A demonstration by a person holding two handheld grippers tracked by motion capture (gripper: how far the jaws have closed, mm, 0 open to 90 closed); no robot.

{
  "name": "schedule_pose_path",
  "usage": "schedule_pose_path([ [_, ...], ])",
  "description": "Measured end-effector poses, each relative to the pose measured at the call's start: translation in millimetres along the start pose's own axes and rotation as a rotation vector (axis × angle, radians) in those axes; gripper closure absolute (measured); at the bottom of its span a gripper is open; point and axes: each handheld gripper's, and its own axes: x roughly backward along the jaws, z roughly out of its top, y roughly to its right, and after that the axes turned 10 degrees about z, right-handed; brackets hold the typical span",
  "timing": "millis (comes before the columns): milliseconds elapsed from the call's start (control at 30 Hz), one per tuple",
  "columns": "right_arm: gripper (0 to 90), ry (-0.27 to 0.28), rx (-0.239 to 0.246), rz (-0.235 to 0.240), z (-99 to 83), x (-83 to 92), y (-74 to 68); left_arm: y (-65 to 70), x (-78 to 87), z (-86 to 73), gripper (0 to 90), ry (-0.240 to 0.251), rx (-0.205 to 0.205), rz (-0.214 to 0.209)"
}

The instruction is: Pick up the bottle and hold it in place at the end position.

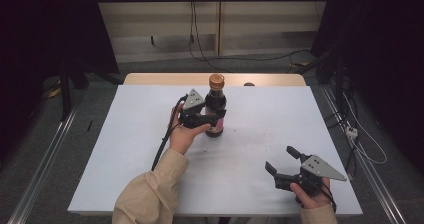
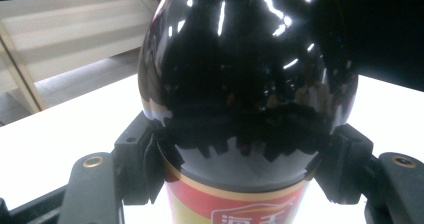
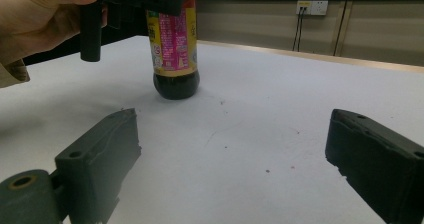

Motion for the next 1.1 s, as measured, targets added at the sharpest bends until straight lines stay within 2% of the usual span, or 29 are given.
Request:
schedule_pose_path([
  [67,6.6,0.0,0.0,-0.002,0.2,0.4,-0.4,-2.0,1.2,-0.6,30.9,-0.001,-0.003,-0.01],
  [133,6.7,0.0,0.001,-0.001,0.2,0.4,-0.3,-3.4,2.5,-1.6,30.9,-0.001,0.015,-0.011],
  [367,6.7,-0.004,0.002,-0.001,-0.2,-0.4,-0.5,-2.9,2.9,-2.6,30.5,0.004,-0.006,-0.015],
  [433,6.7,-0.005,0.002,-0.001,-0.2,-0.4,-0.6,-3.7,2.9,-4.4,30.5,0.017,0.011,-0.02],
  [567,6.6,-0.005,0.003,-0.001,-0.2,-0.4,-0.7,-4.0,3.4,-4.8,30.5,0.02,-0.007,-0.027],
  [733,6.7,-0.007,0.006,-0.001,-0.3,-0.7,-0.7,-7.6,2.8,-6.0,30.5,0.026,-0.008,-0.05],
  [767,6.6,-0.008,0.007,-0.001,-0.4,-0.7,-0.6,-8.0,2.6,-6.3,30.4,0.032,0.002,-0.054],
  [800,6.6,-0.009,0.003,-0.002,-0.5,-0.8,-0.8,-9.7,2.5,-6.5,30.4,0.031,-0.015,-0.065],
  [833,6.7,-0.009,0.002,-0.002,-0.7,-0.9,-0.9,-10.5,2.3,-7.1,30.3,0.037,-0.014,-0.073],
  [933,6.7,-0.009,0.003,-0.003,-0.6,-0.8,-0.9,-11.5,2.6,-7.5,30.1,0.039,-0.006,-0.077],
  [967,6.7,-0.009,0.003,-0.003,-0.6,-0.8,-0.9,-11.4,2.9,-7.0,30.1,0.031,-0.015,-0.073],
  [1000,6.7,-0.009,0.003,-0.003,-0.6,-0.7,-0.9,-9.9,2.8,-6.7,30.0,0.031,-0.003,-0.066],
  [1100,6.7,-0.009,0.004,-0.004,-0.6,-0.6,-0.8,-9.4,3.0,-6.5,29.8,0.025,-0.003,-0.058],
])
